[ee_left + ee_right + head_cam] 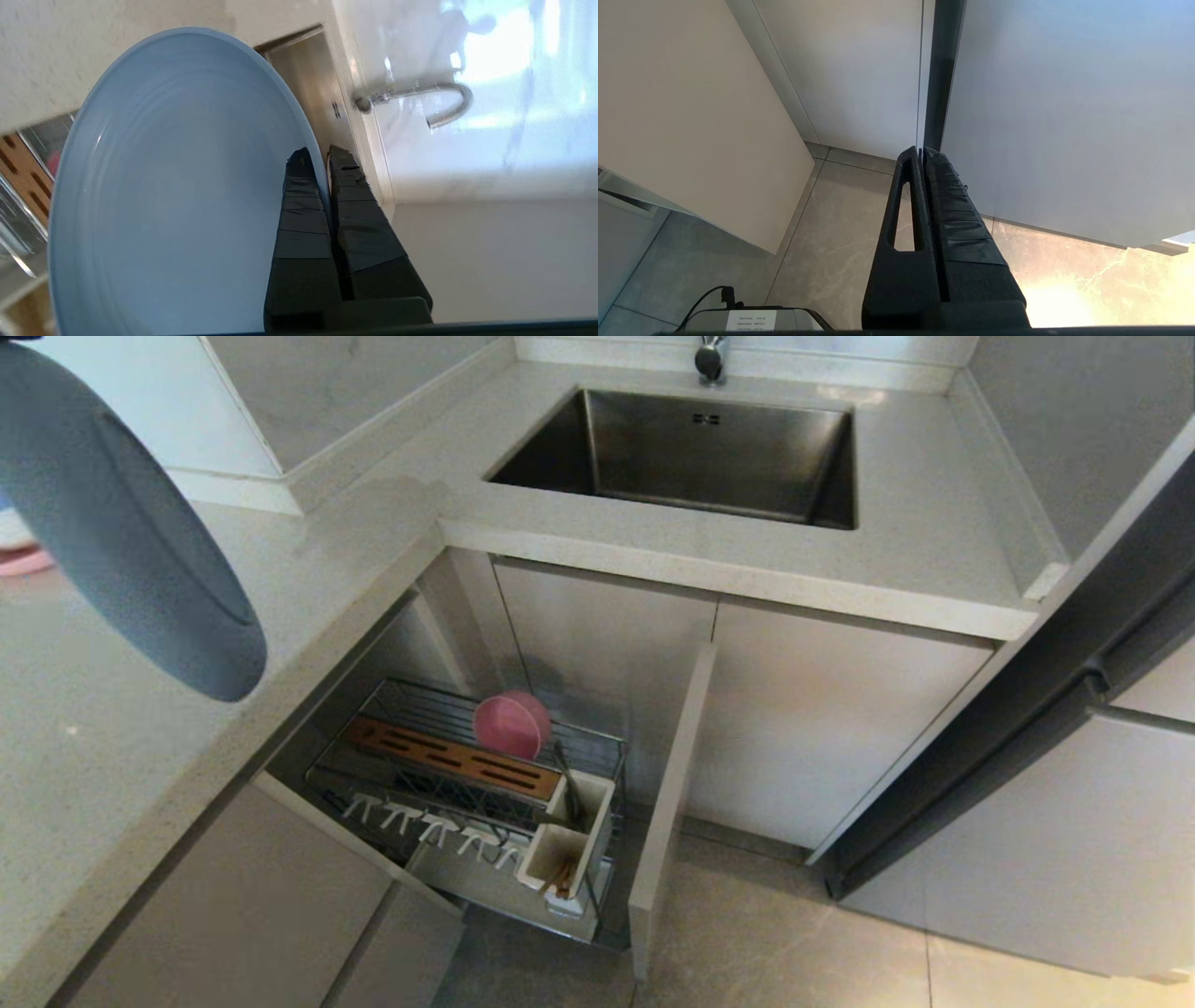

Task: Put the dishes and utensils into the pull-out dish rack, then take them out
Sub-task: Pick up the plate and place it in the cupboard

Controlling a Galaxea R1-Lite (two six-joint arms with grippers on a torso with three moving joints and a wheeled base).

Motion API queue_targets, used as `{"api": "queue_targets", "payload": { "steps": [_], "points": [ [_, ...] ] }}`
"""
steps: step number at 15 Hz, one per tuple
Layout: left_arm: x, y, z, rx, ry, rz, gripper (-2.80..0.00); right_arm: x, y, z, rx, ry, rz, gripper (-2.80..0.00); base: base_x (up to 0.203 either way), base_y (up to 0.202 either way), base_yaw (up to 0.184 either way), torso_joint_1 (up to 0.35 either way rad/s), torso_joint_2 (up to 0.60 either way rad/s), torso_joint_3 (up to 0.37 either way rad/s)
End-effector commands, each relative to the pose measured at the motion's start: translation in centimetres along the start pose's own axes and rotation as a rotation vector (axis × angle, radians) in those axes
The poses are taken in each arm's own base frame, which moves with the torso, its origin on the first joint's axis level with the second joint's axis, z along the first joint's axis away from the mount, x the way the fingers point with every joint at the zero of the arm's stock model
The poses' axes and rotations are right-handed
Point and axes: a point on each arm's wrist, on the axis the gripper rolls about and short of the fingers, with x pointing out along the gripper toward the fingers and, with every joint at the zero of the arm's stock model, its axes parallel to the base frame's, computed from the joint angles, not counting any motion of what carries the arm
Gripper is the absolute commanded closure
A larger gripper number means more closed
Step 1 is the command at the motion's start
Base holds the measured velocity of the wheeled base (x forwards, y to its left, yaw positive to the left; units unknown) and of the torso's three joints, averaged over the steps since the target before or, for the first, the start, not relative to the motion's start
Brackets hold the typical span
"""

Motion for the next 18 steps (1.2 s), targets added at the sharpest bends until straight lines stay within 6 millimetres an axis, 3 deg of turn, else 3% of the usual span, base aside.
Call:
{"api": "queue_targets", "payload": {
  "steps": [1,8,14,18],
  "points": [
    [2.2,0.2,-1.9,-0.006,0.029,0.05,0.0,0.0,0.0,0.0,0.0,0.0,0.0,0.0,0.0,0.0,0.0,0.0,0.0,0.0],
    [6.4,0.6,-10.5,0.024,-0.029,0.232,0.0,0.0,0.0,0.0,0.0,0.001,0.0,0.0,0.0,0.0,0.0,0.0,0.0,0.0],
    [10.1,1.8,-14.8,-0.005,-0.042,0.261,0.0,0.0,0.0,0.0,0.0,0.0,0.0,0.0,0.0,0.0,0.0,0.0,0.0,0.0],
    [12.0,3.9,-16.9,0.026,-0.085,0.331,0.0,0.0,0.0,0.0,0.0,0.0,0.0,0.0,0.0,0.0,0.0,0.0,0.0,0.0]
  ]
}}
